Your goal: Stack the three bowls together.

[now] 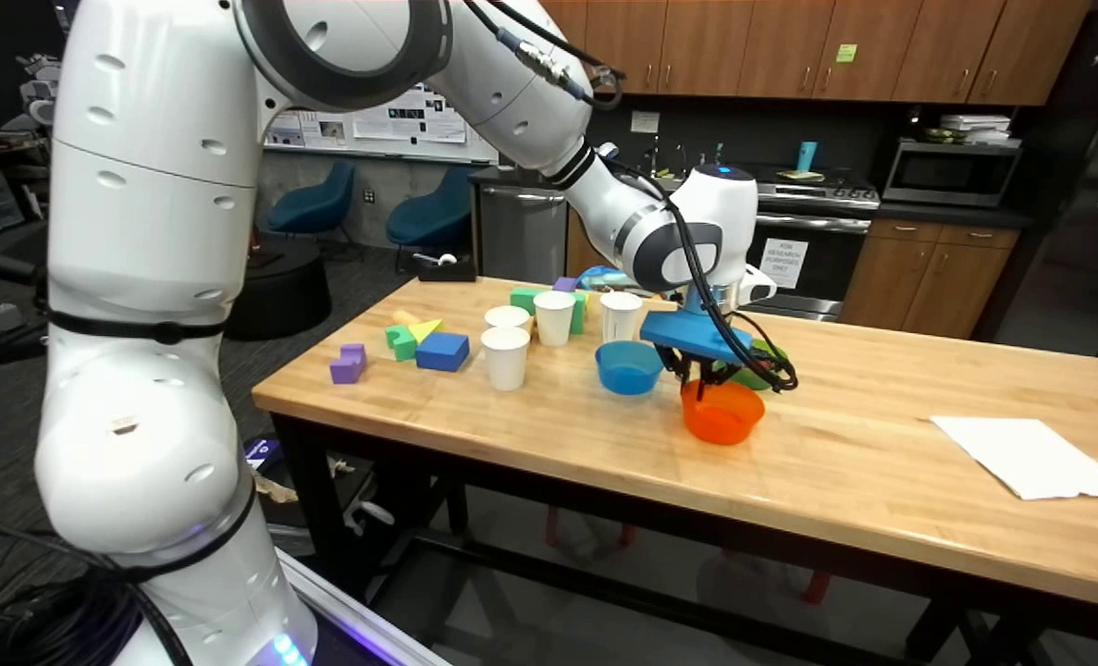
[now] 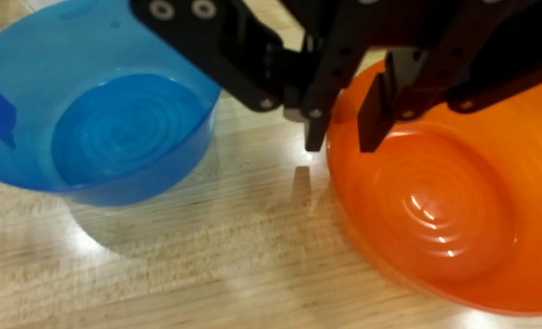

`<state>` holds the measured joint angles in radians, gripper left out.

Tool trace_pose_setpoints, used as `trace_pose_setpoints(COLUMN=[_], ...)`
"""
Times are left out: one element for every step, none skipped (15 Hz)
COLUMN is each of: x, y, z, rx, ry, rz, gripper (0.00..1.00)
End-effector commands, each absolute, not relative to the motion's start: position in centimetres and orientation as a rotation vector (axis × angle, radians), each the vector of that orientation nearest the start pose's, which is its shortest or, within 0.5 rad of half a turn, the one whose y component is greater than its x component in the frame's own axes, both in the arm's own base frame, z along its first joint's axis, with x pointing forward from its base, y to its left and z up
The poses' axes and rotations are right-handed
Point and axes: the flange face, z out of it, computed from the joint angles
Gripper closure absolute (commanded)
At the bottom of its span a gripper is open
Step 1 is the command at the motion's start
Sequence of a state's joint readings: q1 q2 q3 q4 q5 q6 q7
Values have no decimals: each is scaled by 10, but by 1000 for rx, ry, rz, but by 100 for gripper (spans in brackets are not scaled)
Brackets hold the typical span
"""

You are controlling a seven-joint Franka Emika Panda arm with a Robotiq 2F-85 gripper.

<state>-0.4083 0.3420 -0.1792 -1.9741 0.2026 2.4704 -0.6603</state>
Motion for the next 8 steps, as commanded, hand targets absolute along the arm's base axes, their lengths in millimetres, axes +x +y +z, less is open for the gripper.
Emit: trace_pose_setpoints(x=[526, 526, 526, 527, 526, 526, 525, 524], y=[-344, -344, -344, -344, -343, -342, -341, -339], z=[319, 319, 323, 326, 329, 333, 339, 344], rx=[-3155, -3159, -3167, -3173, -3183, -3192, -3202, -3211], ry=[103, 107, 112, 119, 126, 132, 145, 154], rz=[-292, -294, -309, -316, -331, -347, -368, -388], gripper=[100, 100, 100, 98, 99, 100, 99, 100])
